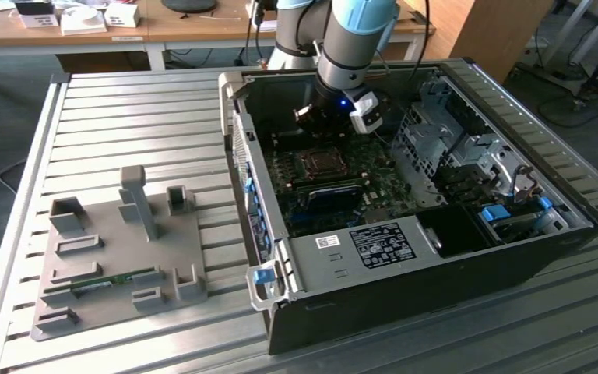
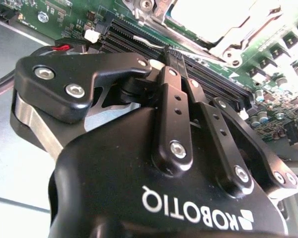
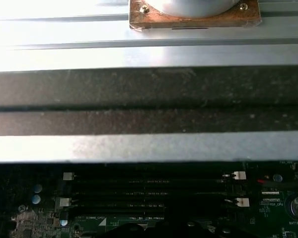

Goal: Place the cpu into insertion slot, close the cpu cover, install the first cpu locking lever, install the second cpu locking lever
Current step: 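Install the first cpu locking lever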

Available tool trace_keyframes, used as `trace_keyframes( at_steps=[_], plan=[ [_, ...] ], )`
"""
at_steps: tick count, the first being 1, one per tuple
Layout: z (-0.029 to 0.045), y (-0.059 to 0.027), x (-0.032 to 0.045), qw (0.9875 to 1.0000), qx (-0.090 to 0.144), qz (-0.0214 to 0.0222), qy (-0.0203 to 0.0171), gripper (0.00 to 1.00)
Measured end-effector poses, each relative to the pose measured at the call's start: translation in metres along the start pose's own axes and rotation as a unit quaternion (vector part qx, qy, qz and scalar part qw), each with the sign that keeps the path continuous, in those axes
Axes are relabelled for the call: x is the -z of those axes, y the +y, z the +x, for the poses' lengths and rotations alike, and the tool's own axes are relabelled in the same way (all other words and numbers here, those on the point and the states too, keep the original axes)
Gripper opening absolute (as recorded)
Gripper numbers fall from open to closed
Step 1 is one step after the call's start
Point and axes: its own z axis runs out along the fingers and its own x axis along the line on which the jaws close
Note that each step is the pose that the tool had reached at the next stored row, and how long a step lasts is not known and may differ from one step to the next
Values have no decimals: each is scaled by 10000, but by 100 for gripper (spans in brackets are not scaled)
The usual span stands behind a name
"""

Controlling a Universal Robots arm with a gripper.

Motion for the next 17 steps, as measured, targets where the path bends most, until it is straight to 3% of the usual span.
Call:
trace_keyframes(
  at_steps=[10,17],
  plan=[
    [0,5,-1,10000,-44,2,-11,11],
    [0,3,-9,9999,-97,25,-24,11]
  ],
)
